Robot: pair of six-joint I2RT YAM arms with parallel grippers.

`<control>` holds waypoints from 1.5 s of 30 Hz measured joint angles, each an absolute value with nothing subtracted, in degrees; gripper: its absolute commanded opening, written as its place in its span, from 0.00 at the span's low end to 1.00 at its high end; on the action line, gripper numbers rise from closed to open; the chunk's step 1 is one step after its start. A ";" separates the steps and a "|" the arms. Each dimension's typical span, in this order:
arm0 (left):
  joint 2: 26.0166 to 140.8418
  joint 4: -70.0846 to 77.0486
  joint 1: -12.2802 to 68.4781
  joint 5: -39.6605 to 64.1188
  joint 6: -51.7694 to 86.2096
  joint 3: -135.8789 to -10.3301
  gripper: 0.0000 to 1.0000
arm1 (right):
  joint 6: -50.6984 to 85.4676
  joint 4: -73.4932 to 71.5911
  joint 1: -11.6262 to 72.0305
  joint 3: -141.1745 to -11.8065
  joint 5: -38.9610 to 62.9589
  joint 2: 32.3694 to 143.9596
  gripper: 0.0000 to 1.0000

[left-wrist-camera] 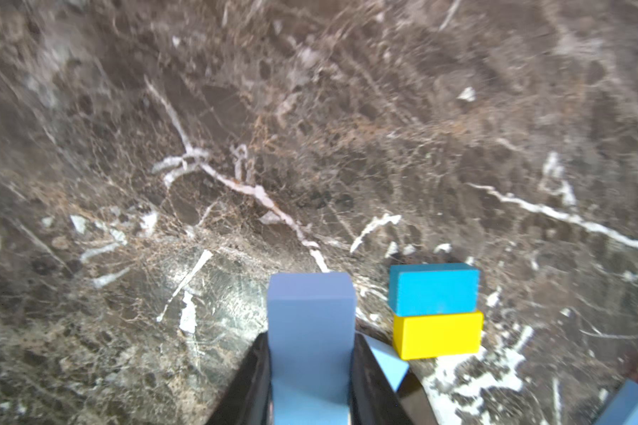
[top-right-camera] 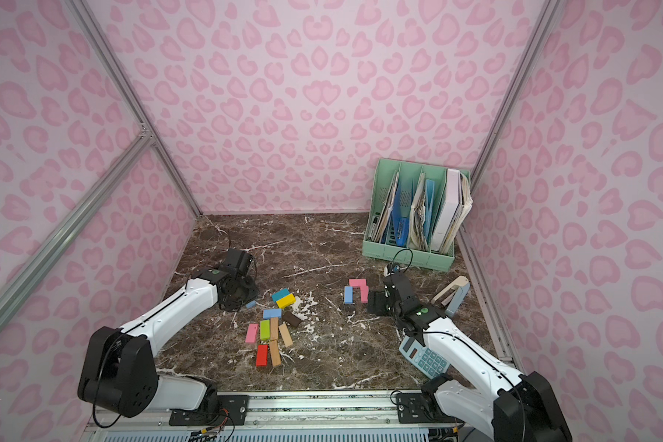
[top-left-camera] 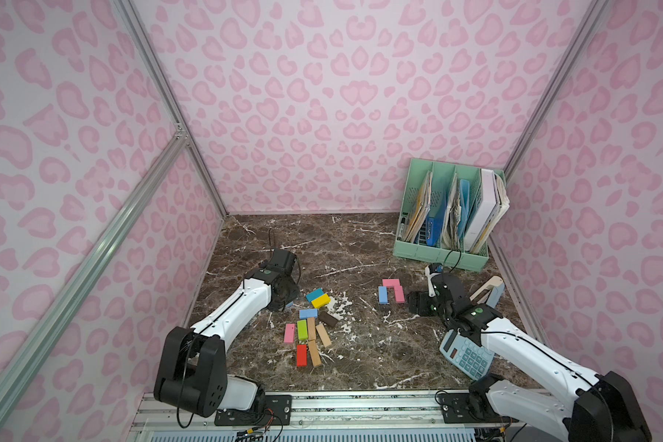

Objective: Assemble the number 8 with building blocks
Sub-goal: Pick up the building block from the center of the board, then place the building block at the center of the board.

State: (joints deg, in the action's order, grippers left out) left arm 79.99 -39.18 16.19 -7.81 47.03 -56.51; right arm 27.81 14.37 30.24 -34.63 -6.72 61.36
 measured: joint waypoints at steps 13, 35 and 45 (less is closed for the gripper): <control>82.43 -44.53 35.94 -2.15 25.74 -67.44 0.19 | 26.57 15.44 28.64 -37.67 -6.33 58.37 0.93; 117.32 -43.75 60.34 0.34 13.30 -87.07 0.27 | 28.51 20.80 25.15 -36.82 -12.73 37.93 0.98; 120.40 -43.68 61.25 0.64 12.91 -88.14 0.59 | 28.47 22.28 24.91 -35.81 -12.01 35.66 0.99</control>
